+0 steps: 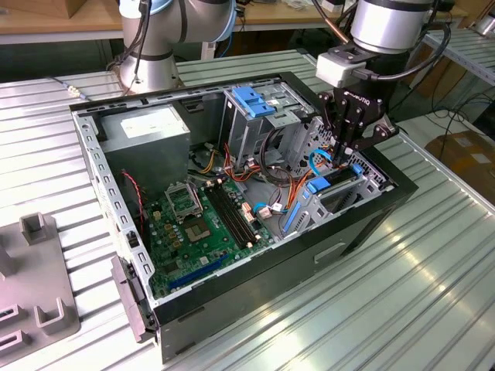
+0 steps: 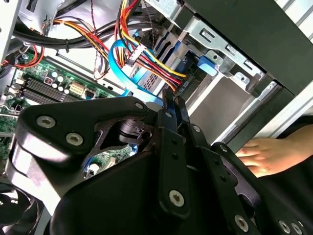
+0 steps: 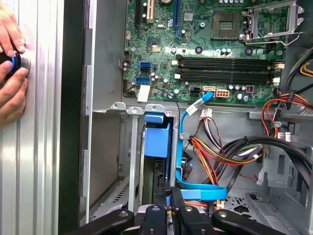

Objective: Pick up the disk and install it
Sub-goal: 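Insert the second disk wire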

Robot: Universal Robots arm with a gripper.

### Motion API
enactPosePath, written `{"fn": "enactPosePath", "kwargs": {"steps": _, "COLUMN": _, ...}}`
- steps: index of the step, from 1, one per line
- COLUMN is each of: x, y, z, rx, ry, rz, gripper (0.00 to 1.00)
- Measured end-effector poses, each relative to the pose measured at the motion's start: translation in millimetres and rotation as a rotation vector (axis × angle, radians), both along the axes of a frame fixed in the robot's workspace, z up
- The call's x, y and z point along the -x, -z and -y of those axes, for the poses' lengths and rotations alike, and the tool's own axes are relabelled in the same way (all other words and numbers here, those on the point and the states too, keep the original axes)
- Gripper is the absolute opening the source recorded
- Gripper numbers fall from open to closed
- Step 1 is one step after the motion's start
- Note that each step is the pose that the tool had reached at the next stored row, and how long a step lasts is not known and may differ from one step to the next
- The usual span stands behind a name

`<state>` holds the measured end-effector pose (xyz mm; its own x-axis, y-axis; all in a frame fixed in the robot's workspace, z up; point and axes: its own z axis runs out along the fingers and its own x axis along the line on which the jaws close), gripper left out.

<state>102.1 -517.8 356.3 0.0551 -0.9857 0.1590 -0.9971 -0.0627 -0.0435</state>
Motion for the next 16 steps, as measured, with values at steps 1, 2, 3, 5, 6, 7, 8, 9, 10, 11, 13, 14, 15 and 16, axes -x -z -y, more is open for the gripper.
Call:
{"fn": "enactPosePath", "kwargs": {"steps": 1, "x": 0.0, "y": -0.1, "z": 0.1, "rx": -0.0022, "ry": 0.0, "rz": -0.0001, "gripper": 0.16}}
{"fn": "enactPosePath", "kwargs": {"steps": 2, "x": 0.0, "y": 0.1, "z": 1.1, "rx": -0.006, "ry": 0.0, "rz": 0.0, "gripper": 0.16}}
{"fn": "enactPosePath", "kwargs": {"steps": 3, "x": 0.0, "y": 0.2, "z": 3.3, "rx": -0.0083, "ry": 0.0, "rz": 0.0, "gripper": 0.16}}
{"fn": "enactPosePath", "kwargs": {"steps": 5, "x": 0.0, "y": 0.4, "z": 7.0, "rx": -0.0174, "ry": 0.0, "rz": 0.0, "gripper": 0.16}}
{"fn": "enactPosePath", "kwargs": {"steps": 6, "x": 0.0, "y": 0.6, "z": 10.5, "rx": -0.0336, "ry": 0.0, "rz": 0.0, "gripper": 0.16}}
{"fn": "enactPosePath", "kwargs": {"steps": 7, "x": 0.0, "y": 0.7, "z": 12.4, "rx": -0.0447, "ry": 0.0, "rz": 0.0, "gripper": 0.16}}
{"fn": "enactPosePath", "kwargs": {"steps": 8, "x": 0.1, "y": 1.0, "z": 14.1, "rx": -0.0544, "ry": 0.0, "rz": 0.0, "gripper": 0.16}}
{"fn": "enactPosePath", "kwargs": {"steps": 9, "x": 0.1, "y": 1.2, "z": 15.6, "rx": -0.0622, "ry": 0.0, "rz": 0.0, "gripper": 0.16}}
{"fn": "enactPosePath", "kwargs": {"steps": 10, "x": 0.1, "y": 1.4, "z": 17.2, "rx": -0.0723, "ry": 0.0, "rz": 0.0, "gripper": 0.16}}
{"fn": "enactPosePath", "kwargs": {"steps": 11, "x": 0.2, "y": 2.1, "z": 20.9, "rx": -0.0906, "ry": 0.0, "rz": 0.0, "gripper": 0.16}}
{"fn": "enactPosePath", "kwargs": {"steps": 13, "x": 0.4, "y": 2.6, "z": 24.2, "rx": -0.1062, "ry": 0.0, "rz": 0.0, "gripper": 0.16}}
{"fn": "enactPosePath", "kwargs": {"steps": 14, "x": 0.4, "y": 3.2, "z": 26.0, "rx": -0.118, "ry": 0.0, "rz": 0.0001, "gripper": 0.16}}
{"fn": "enactPosePath", "kwargs": {"steps": 15, "x": 0.5, "y": 3.5, "z": 26.7, "rx": -0.1251, "ry": 0.0, "rz": 0.0001, "gripper": 0.16}}
{"fn": "enactPosePath", "kwargs": {"steps": 16, "x": 0.4, "y": 3.7, "z": 27.1, "rx": -0.1313, "ry": 0.0, "rz": 0.0001, "gripper": 0.16}}
